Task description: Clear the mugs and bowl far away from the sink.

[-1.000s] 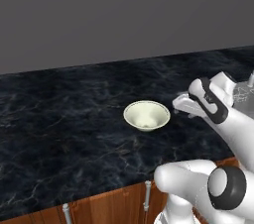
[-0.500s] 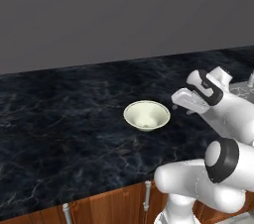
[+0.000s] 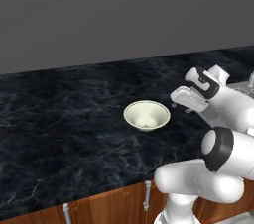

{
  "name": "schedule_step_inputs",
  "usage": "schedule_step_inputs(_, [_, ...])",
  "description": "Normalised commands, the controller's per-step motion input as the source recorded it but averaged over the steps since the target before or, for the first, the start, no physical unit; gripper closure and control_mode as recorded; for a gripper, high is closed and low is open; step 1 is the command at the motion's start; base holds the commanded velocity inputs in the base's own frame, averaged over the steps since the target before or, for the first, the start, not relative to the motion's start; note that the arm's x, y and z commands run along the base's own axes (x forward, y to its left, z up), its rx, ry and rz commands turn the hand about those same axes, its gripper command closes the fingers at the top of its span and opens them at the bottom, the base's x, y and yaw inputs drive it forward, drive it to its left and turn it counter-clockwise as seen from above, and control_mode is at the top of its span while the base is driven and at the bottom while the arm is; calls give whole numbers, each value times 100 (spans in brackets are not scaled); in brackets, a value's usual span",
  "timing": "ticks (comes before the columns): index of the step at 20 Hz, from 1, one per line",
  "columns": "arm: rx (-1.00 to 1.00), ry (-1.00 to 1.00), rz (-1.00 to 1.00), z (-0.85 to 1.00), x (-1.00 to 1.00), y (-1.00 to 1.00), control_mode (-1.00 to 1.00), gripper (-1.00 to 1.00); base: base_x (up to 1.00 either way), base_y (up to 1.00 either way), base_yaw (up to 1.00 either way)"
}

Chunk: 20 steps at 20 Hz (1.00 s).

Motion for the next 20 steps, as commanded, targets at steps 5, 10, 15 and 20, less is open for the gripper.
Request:
schedule_step_inputs(5, [0, 0, 0, -25, 24, 0, -100, -100, 0, 0, 0])
schedule_step_inputs(10, [0, 1, 0, -27, 19, 1, -100, -100, 0, 0, 0])
schedule_step_inputs(15, [0, 3, 0, -25, 13, 1, -100, -100, 0, 0, 0])
schedule_step_inputs(20, [0, 0, 0, -16, 15, 0, -100, -100, 0, 0, 0])
